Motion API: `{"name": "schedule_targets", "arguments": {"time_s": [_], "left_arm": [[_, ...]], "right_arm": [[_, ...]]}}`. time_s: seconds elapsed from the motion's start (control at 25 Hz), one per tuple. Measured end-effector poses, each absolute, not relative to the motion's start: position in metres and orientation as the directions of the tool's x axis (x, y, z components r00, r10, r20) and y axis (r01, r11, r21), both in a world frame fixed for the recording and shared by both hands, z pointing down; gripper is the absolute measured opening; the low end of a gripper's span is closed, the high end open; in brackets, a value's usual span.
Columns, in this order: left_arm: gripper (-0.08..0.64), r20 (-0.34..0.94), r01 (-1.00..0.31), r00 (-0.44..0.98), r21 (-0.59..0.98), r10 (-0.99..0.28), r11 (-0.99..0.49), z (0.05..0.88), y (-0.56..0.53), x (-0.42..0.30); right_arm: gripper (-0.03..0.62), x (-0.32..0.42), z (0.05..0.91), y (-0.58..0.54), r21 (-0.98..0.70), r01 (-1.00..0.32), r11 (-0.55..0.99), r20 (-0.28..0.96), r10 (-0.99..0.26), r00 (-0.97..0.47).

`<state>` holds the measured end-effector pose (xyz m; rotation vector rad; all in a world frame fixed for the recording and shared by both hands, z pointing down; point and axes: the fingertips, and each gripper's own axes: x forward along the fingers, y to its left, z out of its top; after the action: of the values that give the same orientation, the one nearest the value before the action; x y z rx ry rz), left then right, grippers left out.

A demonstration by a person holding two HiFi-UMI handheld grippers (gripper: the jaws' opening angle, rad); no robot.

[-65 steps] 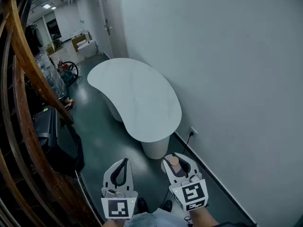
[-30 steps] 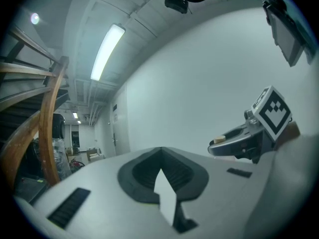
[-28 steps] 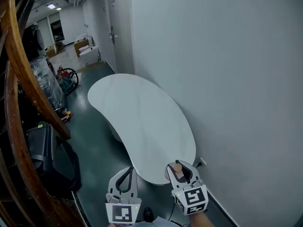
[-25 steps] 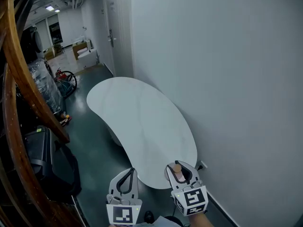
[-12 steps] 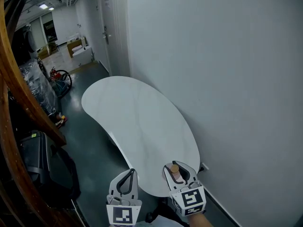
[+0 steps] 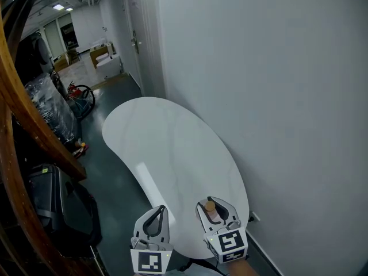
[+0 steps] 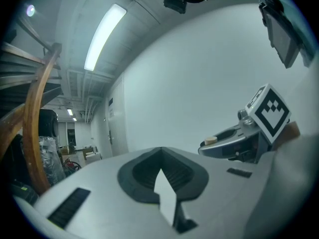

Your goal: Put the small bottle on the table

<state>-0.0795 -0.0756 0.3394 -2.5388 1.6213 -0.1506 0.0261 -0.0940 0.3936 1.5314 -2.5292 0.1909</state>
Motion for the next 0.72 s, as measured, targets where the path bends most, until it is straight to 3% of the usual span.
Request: {"name": "schedule_targets", "arguments": {"time_s": [0.72], "left_arm": [[0.000,0.038,-0.940,0.307,-0.147,-0.951,-0.309,0.339,-0.130,-0.089]], "right_arm": [[0.123,0.008,0.391,-0.160,-0.029,-0.820,0.571,0.213,-0.798,-0.563]]}}
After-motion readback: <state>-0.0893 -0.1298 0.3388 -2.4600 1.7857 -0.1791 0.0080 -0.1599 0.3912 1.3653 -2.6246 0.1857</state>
